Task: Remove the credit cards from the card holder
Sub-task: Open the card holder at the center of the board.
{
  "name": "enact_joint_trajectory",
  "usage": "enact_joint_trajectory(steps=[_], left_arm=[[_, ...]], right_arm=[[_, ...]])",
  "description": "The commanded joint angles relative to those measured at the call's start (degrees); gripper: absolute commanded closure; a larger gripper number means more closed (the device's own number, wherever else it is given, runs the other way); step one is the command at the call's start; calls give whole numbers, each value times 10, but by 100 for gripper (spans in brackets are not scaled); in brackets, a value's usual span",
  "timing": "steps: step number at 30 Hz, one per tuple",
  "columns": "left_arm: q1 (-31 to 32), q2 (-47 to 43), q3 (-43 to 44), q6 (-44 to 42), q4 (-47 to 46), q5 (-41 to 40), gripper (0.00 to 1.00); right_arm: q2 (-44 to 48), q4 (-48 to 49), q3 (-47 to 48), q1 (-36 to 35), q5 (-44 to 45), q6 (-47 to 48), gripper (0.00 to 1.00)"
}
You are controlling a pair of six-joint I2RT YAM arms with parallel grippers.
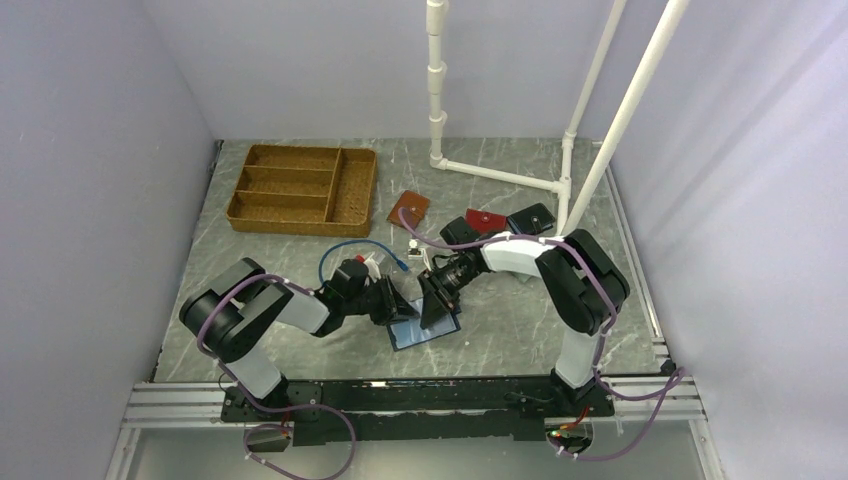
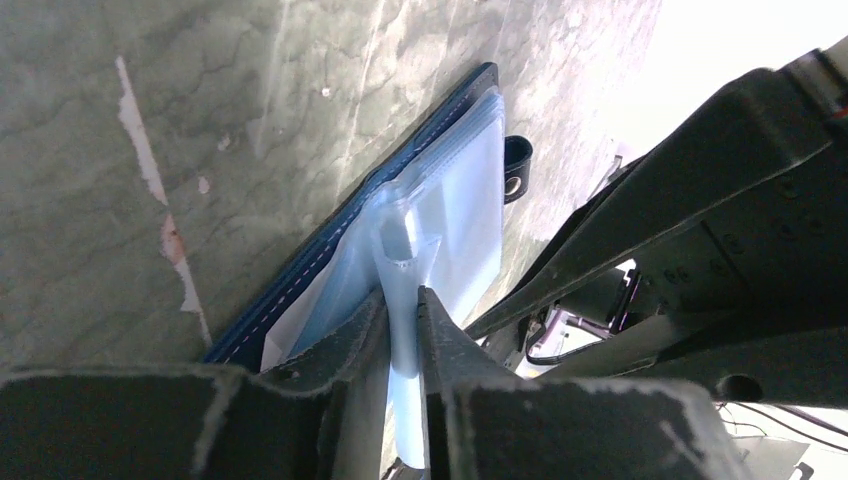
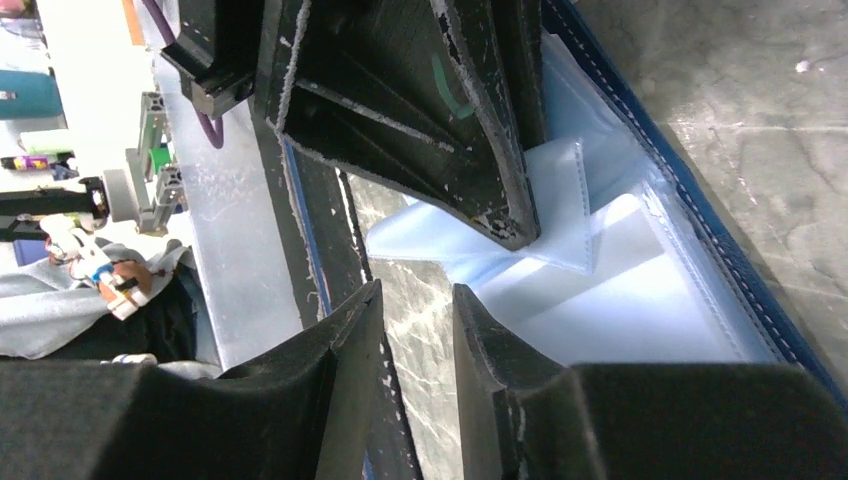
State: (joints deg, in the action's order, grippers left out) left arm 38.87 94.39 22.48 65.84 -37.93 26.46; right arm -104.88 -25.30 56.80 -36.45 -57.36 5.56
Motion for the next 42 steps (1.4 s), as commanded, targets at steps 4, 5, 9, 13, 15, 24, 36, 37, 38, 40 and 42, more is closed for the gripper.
enact_joint_trajectory(steps=[4, 5, 9, 13, 15, 24, 36, 37, 38, 40, 42], left_arm=[[2, -9, -10, -4, 9, -14, 83], [2, -12, -9, -6, 15, -15, 84], [2, -13, -6, -9, 21, -13, 83], [2, -10, -7, -6, 12, -8, 82], [1, -10, -7, -5, 8, -7, 82], [1, -7, -2, -8, 13, -2, 81], [2, 13, -9, 1, -38, 10, 79], [2, 16, -9, 2, -44, 12, 79], [2, 19, -10, 4, -50, 13, 79], [2, 23, -13, 6, -63, 17, 78], [2, 28, -15, 9, -80, 21, 77]], right_arm=[[25, -110, 64, 34, 42, 149, 62], [33, -112, 62, 42, 49, 156, 61], [49, -91, 45, 63, 89, 136, 61], [39, -72, 40, 67, 128, 109, 61], [31, -70, 40, 67, 133, 102, 61], [9, -68, 39, 66, 114, 89, 61], [-15, -64, 39, 61, 46, 62, 64], [-16, -62, 39, 61, 39, 60, 64], [-16, -60, 38, 61, 35, 56, 64], [-18, -56, 36, 61, 29, 49, 65], [-19, -49, 34, 61, 28, 39, 65]])
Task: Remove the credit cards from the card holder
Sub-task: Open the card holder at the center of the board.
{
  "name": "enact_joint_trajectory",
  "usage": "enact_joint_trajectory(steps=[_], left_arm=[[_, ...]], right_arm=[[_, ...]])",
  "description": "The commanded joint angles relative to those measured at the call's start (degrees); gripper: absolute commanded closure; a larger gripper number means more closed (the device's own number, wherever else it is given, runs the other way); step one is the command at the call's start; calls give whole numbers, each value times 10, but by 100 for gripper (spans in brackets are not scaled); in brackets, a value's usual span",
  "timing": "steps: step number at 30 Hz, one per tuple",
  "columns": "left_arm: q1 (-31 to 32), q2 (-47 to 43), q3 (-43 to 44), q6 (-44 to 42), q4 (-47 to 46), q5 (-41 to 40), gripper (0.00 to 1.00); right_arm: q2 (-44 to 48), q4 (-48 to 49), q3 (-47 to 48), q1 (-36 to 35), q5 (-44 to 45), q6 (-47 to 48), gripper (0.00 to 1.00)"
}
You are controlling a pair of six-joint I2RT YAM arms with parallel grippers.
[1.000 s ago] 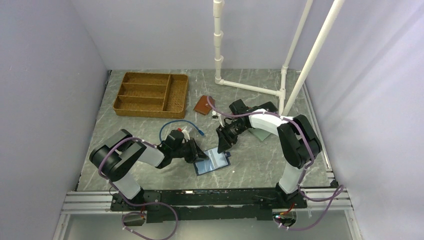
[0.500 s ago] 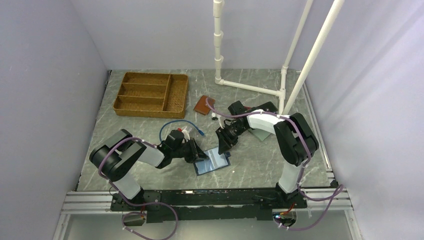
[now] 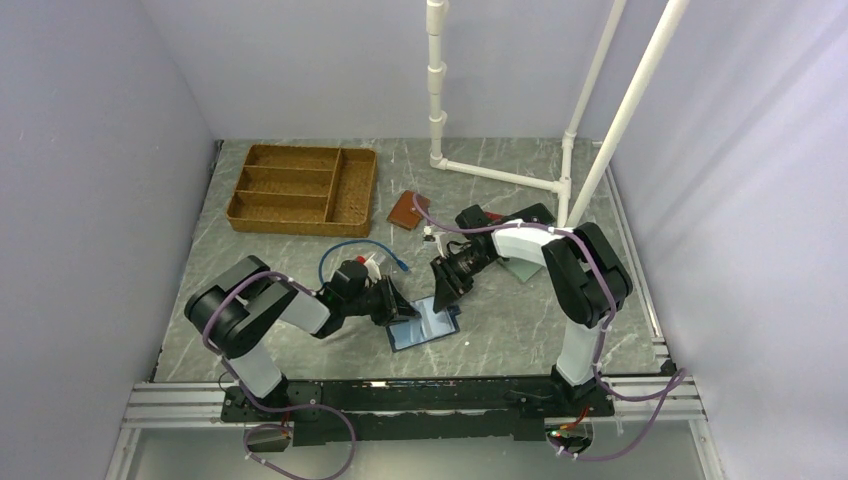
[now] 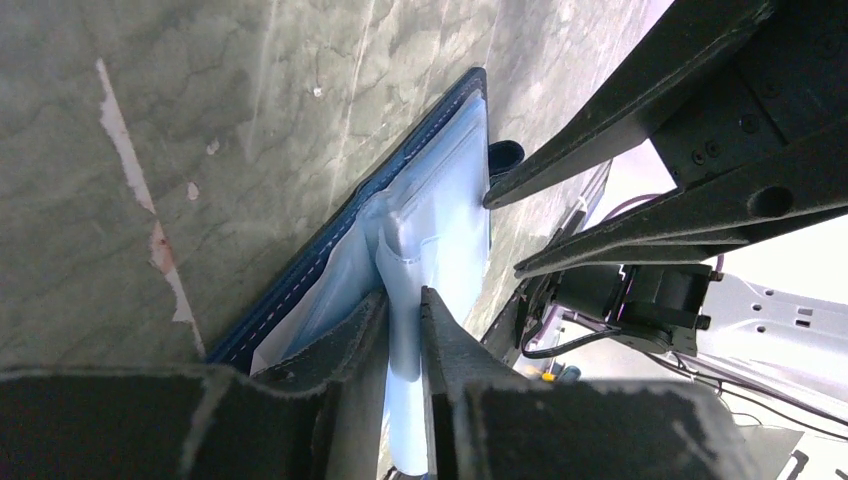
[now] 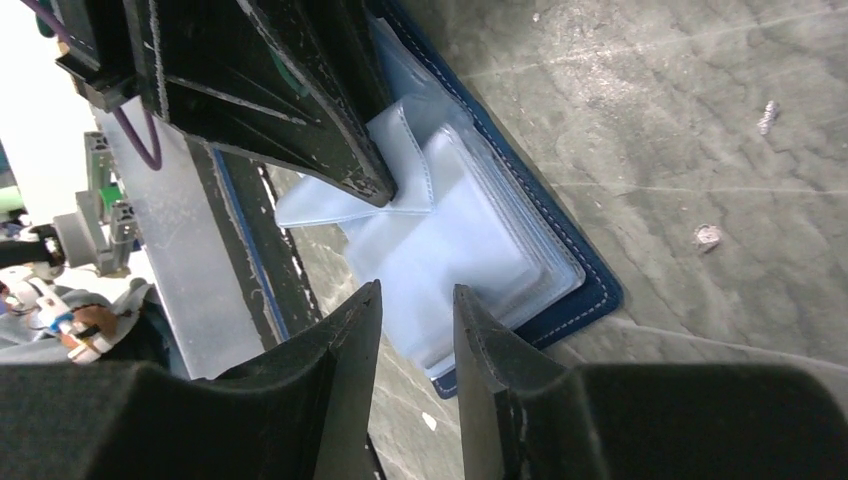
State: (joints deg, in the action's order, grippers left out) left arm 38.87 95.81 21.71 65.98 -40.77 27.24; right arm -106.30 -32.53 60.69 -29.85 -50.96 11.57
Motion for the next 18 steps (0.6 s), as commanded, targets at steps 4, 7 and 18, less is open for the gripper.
enact_joint_trajectory(steps=[4, 7, 18], left_arm=[[2, 20, -8, 12, -72, 20, 74], [2, 23, -8, 13, -78, 22, 72], [1, -160, -41, -23, 84, -99, 69]], right_arm=[[-8, 37, -10, -6, -30, -38, 65], [-9, 53, -16, -6, -5, -59, 65], [-1, 55, -15, -3, 51, -56, 65]])
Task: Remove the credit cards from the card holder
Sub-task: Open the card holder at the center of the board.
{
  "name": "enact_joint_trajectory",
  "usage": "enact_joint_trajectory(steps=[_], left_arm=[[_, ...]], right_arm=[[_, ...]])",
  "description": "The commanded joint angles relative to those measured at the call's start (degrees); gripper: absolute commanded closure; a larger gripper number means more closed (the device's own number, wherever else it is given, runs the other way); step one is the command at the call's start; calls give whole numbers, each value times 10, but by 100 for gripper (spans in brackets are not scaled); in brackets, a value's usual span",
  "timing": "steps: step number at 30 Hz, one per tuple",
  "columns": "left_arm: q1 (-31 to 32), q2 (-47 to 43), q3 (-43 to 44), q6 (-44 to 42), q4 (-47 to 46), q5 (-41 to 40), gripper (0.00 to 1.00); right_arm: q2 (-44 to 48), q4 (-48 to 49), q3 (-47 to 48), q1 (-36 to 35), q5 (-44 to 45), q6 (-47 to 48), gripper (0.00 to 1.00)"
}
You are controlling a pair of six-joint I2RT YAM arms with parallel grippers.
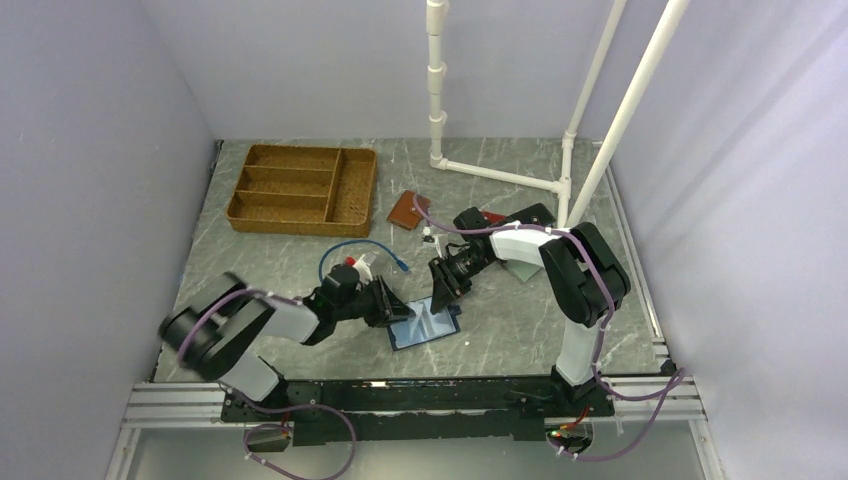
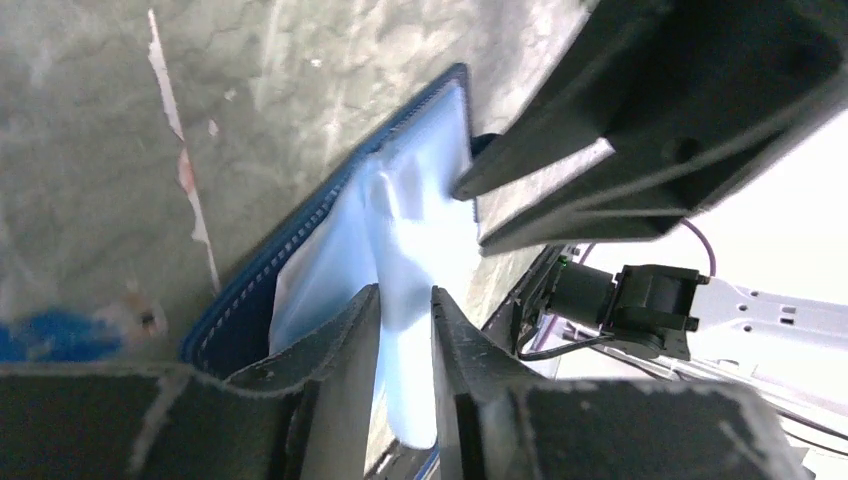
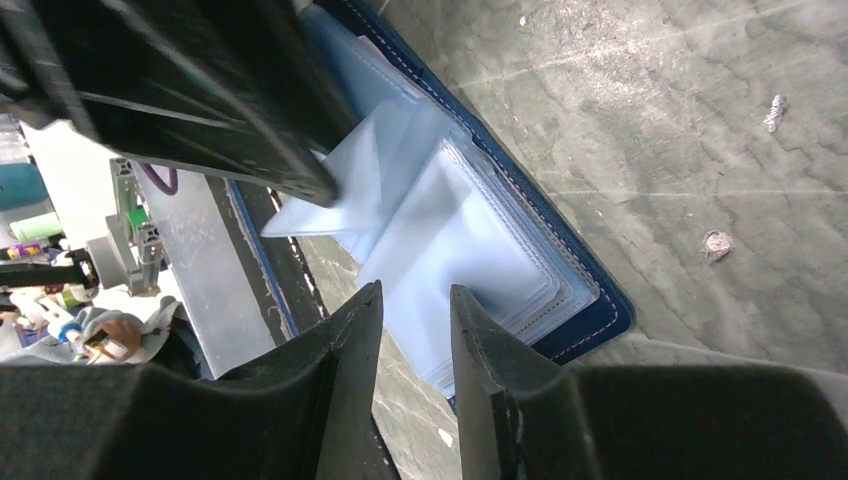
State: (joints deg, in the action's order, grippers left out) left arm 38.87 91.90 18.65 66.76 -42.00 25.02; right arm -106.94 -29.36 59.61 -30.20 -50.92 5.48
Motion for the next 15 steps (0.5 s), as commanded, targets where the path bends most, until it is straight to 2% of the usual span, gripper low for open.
enact_joint_trajectory(steps=[1, 4, 6, 8, 11, 15], left_arm=[[1, -166, -5, -45, 153, -101, 68], [2, -307, 9, -80, 290, -153, 66], [2, -375, 10, -96, 317, -167, 66], [3, -419, 6, -112, 302, -150, 65], [11, -429, 18, -126, 277, -114, 66], [53, -372, 57, -144, 252, -102, 68]], right_arm=[[4, 24, -5, 1, 51, 5, 65], [1, 22, -2, 0, 53, 7, 65], [1, 22, -3, 0, 54, 6, 66], [2, 22, -3, -1, 55, 7, 67], [2, 23, -3, -1, 56, 7, 71], [5, 17, 0, -2, 49, 14, 72]])
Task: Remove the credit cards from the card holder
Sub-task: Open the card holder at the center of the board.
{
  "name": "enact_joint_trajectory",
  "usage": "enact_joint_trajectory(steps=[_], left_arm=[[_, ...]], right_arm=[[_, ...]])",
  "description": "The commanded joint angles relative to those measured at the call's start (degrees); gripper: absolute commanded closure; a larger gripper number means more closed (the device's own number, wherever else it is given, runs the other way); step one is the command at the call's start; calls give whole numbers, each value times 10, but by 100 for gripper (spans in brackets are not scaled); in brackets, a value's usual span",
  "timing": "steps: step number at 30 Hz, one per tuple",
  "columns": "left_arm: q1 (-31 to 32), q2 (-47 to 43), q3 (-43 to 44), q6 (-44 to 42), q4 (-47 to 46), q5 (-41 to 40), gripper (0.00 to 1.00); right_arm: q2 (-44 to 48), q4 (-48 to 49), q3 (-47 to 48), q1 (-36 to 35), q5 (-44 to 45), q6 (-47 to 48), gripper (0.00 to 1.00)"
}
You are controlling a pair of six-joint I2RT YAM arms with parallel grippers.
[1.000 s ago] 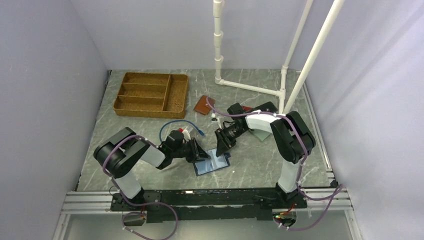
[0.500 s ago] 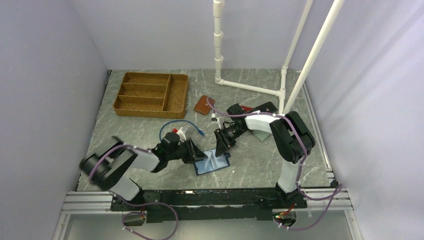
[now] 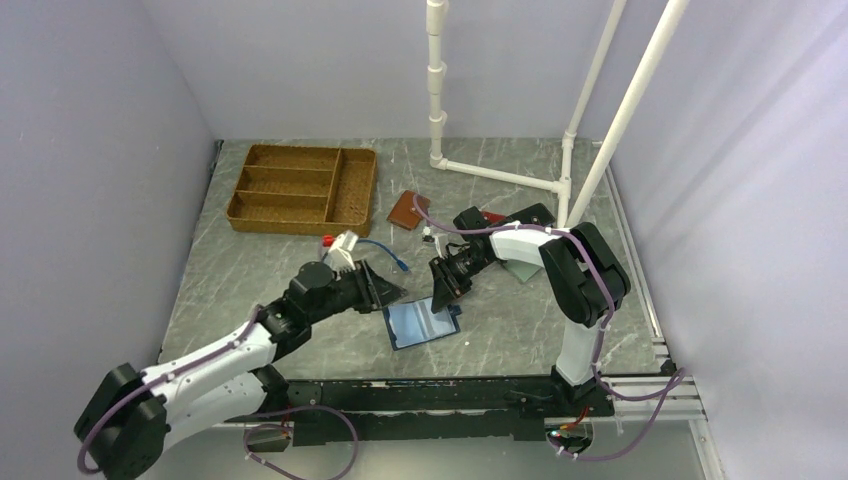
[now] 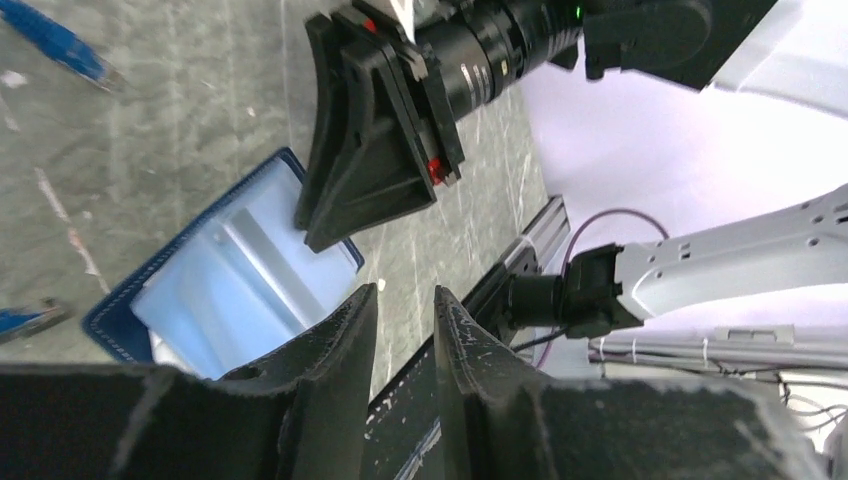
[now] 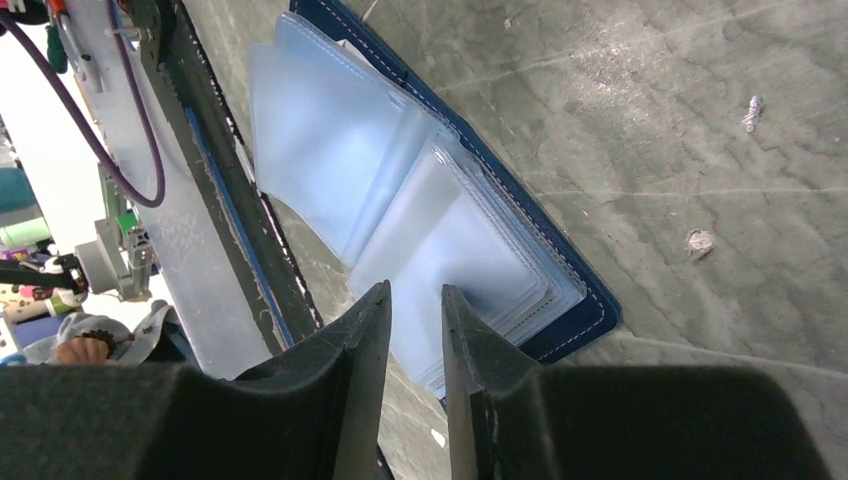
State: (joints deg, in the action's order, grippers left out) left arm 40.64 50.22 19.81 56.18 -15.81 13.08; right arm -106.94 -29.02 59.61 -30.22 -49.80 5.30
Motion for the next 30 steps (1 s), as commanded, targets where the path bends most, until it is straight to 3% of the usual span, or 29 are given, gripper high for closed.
enact_joint_trajectory(steps=[1, 9, 20, 30], left_arm=[[51, 64, 54, -43, -15, 10, 68], [76, 214, 62, -14, -61, -9, 74], [71, 338, 82, 2, -69, -3, 74], [59, 360, 76, 15, -78, 6, 71]], right_arm=[[7, 11, 2, -1, 36, 18, 72], [26, -15, 15, 0, 26, 58, 73], [37, -21, 18, 8, 47, 66, 73], [34, -12, 10, 13, 84, 58, 69]])
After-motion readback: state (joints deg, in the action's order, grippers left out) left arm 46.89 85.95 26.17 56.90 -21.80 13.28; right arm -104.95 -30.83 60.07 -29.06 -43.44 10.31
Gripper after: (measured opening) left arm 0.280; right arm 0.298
